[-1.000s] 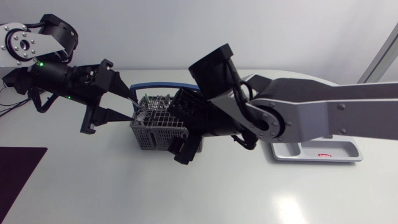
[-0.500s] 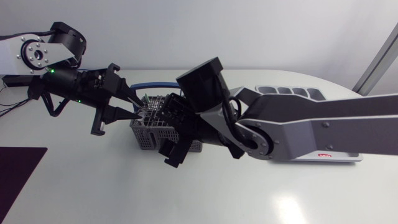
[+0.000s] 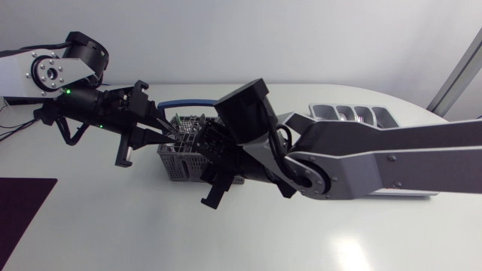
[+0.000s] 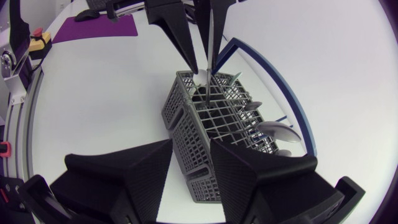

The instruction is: Unload the cutlery basket into the drawer organizer.

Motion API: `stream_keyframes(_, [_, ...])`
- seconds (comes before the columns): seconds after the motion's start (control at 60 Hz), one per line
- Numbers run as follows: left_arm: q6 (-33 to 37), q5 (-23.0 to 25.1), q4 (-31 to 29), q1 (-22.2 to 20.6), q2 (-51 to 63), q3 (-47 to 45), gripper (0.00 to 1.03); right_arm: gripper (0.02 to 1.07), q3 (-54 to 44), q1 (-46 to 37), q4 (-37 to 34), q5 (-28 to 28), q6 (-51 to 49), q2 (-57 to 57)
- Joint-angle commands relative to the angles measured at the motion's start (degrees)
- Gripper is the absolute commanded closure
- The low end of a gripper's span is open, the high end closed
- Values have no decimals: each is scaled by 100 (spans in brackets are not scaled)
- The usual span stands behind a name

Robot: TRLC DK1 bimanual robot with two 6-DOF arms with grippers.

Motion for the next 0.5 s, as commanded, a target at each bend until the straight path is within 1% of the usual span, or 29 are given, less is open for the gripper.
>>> stream_keyframes(0.0, [-75,111,31,-58,88,-188,79,70,-142,49,71,66,61,139])
stream_keyframes(0.067, [-75,111,58,-84,106,-179,80,70,-142,49,71,66,70,139])
stream_keyframes(0.133, [-84,111,75,-110,115,-162,86,70,-151,40,71,66,70,148])
stream_keyframes(0.283, [-154,119,172,-154,176,-144,88,70,-177,49,132,57,35,200])
stream_keyframes(0.417, [-207,128,181,-198,247,-144,92,70,-186,40,132,48,35,200])
stream_keyframes(0.483, [-260,146,181,-234,317,-135,96,70,-212,40,132,48,43,192])
